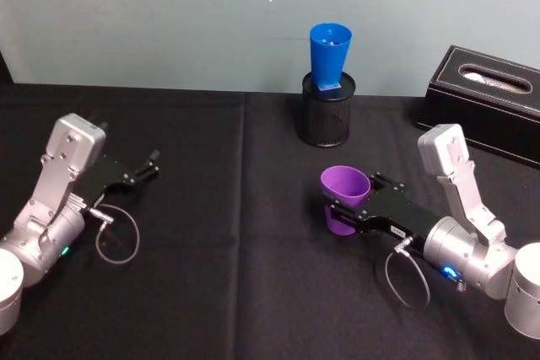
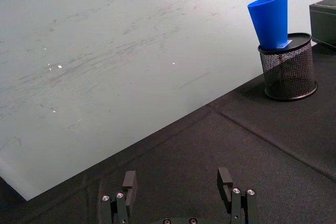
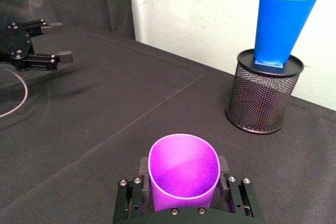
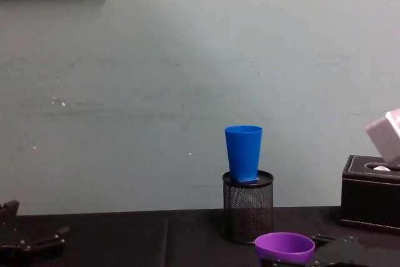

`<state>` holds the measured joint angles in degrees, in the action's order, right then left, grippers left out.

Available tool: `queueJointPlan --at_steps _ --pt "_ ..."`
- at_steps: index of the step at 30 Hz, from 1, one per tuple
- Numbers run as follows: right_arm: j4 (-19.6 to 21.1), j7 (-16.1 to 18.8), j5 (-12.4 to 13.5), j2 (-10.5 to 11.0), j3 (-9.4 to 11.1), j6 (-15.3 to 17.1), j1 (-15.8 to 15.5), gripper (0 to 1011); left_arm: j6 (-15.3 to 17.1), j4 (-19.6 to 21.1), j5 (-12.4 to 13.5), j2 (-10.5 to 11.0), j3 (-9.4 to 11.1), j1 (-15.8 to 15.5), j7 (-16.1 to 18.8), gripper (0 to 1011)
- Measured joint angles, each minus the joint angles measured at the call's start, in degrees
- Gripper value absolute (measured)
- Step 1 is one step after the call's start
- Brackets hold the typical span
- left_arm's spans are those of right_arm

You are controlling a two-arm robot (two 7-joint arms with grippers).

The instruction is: Pick up one cup with a gripper and tap it against the other cup.

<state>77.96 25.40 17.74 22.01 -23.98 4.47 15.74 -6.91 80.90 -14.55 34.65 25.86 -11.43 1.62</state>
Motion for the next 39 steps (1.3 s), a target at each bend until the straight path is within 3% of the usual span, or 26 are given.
queueJointPlan --at_steps 12,23,35,39 --pt "-0.1 0.3 0.0 0.0 -0.1 0.1 0.1 736 0.0 0.0 0.0 0.0 0.0 0.0 0.0 1005" --pt "-0.1 0.3 0.0 0.0 -0.1 0.3 0.0 1003 0.0 0.0 0.0 0.0 0.0 0.0 0.0 1005" --pt "0.0 0.2 0.0 0.0 -0.1 0.2 0.1 1002 0.0 0.0 0.0 0.0 0.0 0.0 0.0 1005" --pt "-0.1 0.2 -0.1 -0.1 0.0 -1.3 0.1 1003 0.0 0.0 0.0 0.0 0.0 0.0 0.0 1005"
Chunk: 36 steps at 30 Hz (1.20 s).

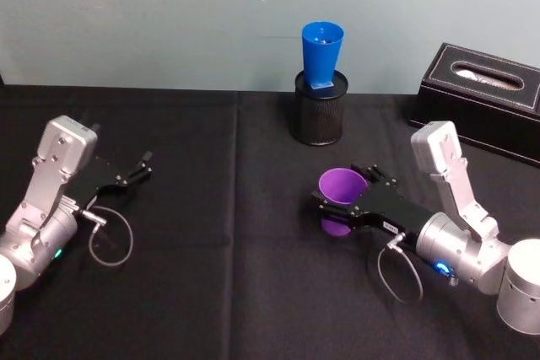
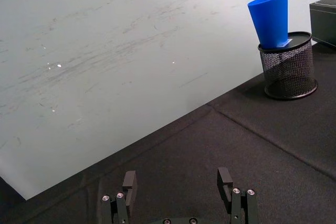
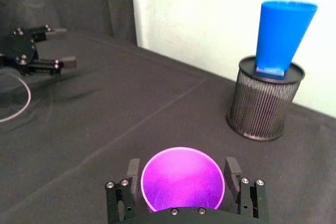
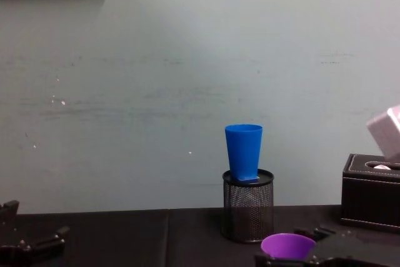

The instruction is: Pick up one cup with a gripper and tap it against the other cup.

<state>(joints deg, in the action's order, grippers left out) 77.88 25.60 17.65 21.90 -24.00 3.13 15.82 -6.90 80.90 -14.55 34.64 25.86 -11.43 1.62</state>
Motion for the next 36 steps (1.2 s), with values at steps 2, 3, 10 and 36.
queueJointPlan --at_steps 2,3,10,36 --pt "0.0 0.0 -0.1 -0.2 0.2 -1.2 0.0 1003 0.0 0.0 0.0 0.0 0.0 0.0 0.0 1005" --pt "-0.1 -0.1 -0.2 -0.3 0.4 -1.9 -0.1 1002 0.0 0.0 0.0 0.0 0.0 0.0 0.0 1005" --pt "-0.1 -1.2 -0.1 -1.4 2.0 -6.1 -0.7 1003 0.0 0.0 0.0 0.0 0.0 0.0 0.0 1005" --pt "0.5 -22.7 -11.4 -8.1 9.3 -3.7 -3.5 1003 0.0 0.0 0.0 0.0 0.0 0.0 0.0 1005"
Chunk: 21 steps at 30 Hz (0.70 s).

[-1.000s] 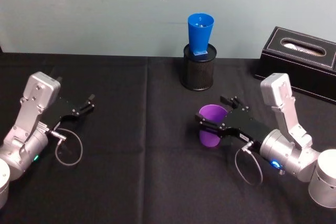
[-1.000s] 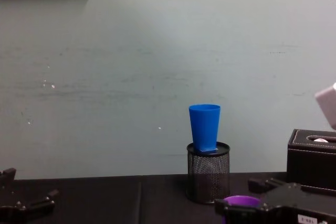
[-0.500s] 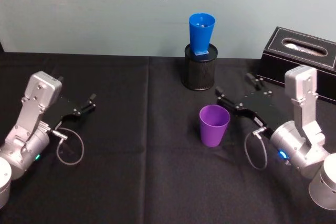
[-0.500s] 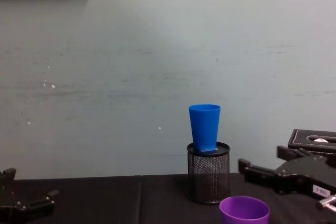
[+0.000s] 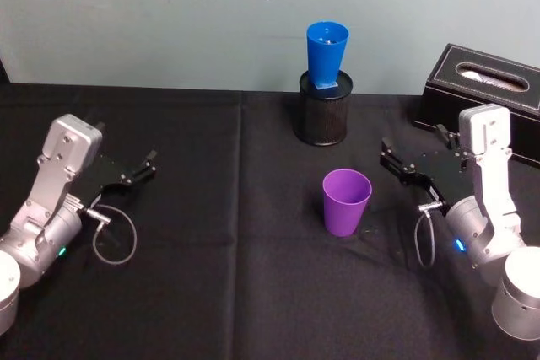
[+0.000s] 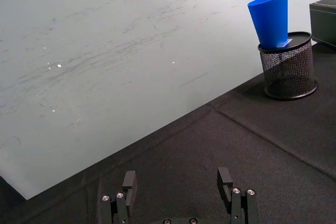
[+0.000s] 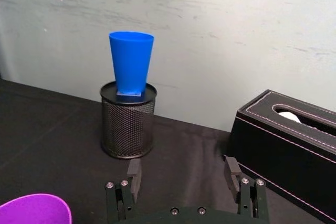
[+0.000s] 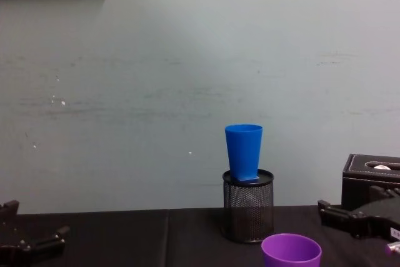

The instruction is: Pick up one cup with a gripper and tap it against the other cup.

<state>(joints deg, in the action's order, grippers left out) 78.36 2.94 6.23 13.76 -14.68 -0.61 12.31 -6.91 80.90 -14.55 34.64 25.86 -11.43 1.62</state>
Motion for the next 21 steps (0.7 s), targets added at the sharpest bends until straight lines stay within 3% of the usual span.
queueJointPlan --at_steps 21 --pt "-0.1 -0.1 -0.3 -0.1 0.0 0.2 0.0 1003 0.0 0.0 0.0 0.0 0.0 0.0 0.0 1005"
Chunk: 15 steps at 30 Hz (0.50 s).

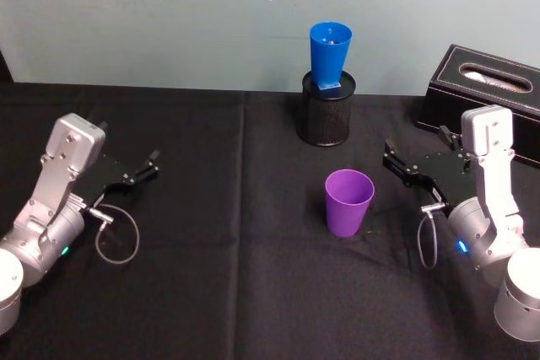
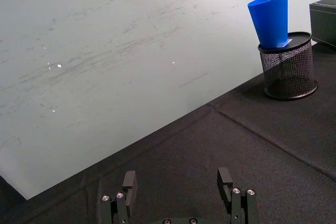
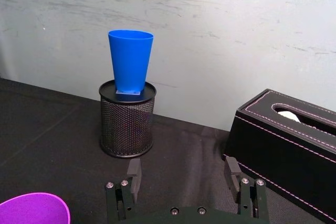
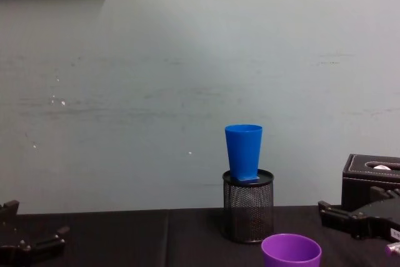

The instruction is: Pick up one cup with a gripper and tap it against the other cup.

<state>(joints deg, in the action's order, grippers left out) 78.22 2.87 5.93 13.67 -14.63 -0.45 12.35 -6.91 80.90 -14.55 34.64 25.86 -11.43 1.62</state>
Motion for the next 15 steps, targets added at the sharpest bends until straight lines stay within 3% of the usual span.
queueJointPlan --at_steps 15 --pt "0.1 0.0 0.1 0.0 0.0 -0.1 0.0 1003 0.0 0.0 0.0 0.0 0.0 0.0 0.0 1004"
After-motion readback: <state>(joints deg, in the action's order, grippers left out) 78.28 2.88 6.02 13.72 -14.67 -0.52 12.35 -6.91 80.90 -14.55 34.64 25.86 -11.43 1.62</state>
